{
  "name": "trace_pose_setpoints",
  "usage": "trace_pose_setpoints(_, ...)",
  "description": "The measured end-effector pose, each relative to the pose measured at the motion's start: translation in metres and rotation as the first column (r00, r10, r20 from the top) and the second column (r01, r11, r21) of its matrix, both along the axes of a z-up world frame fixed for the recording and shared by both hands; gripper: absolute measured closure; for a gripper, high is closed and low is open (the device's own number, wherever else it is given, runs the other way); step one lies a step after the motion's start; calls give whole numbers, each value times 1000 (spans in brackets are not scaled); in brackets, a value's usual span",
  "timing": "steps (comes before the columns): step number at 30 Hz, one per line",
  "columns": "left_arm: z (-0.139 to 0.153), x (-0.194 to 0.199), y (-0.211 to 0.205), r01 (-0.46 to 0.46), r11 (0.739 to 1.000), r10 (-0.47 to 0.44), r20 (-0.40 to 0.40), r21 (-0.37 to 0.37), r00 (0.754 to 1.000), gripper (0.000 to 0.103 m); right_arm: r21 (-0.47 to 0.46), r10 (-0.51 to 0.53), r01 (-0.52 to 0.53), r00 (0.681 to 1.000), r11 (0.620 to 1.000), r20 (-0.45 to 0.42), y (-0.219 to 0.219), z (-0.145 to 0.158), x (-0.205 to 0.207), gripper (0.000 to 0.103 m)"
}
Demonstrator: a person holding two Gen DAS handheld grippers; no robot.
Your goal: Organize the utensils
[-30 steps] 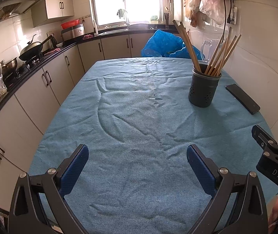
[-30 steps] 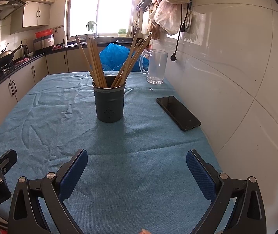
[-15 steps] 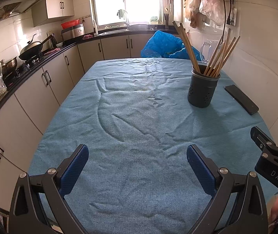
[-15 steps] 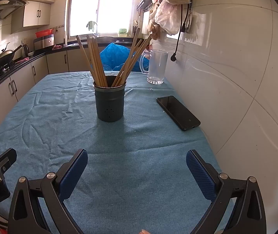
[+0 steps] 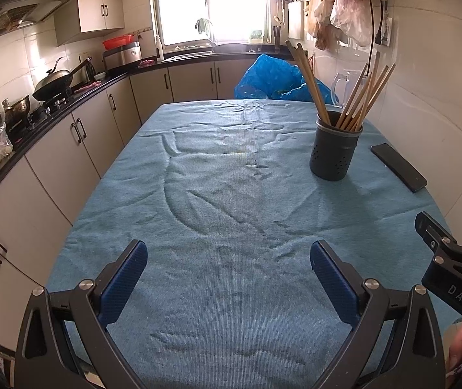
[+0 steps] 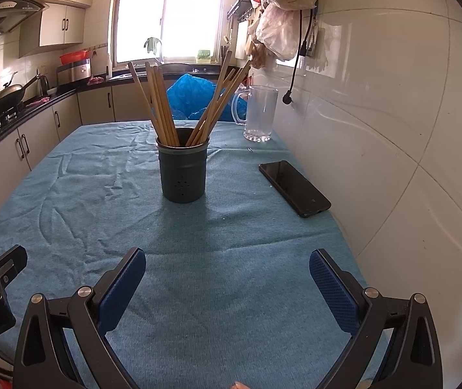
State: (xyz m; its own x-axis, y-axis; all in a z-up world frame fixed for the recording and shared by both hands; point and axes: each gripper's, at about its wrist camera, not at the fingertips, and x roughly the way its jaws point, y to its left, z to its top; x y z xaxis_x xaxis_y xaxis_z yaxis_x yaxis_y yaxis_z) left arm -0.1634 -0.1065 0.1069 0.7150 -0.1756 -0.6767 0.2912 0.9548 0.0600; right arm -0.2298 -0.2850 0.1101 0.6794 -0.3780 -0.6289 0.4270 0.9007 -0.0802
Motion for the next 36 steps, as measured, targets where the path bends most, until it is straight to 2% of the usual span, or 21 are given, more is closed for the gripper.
trace_pose_setpoints(21, 23, -33, 11, -14, 1000, 16, 78, -26, 997, 3, -15, 19, -18, 998, 1000, 65, 9, 18, -27, 0)
trace_pose_setpoints(36, 33, -43, 16, -15, 999, 21, 112, -52, 994, 3, -27, 26, -24, 996, 999, 87, 16, 28, -33, 0)
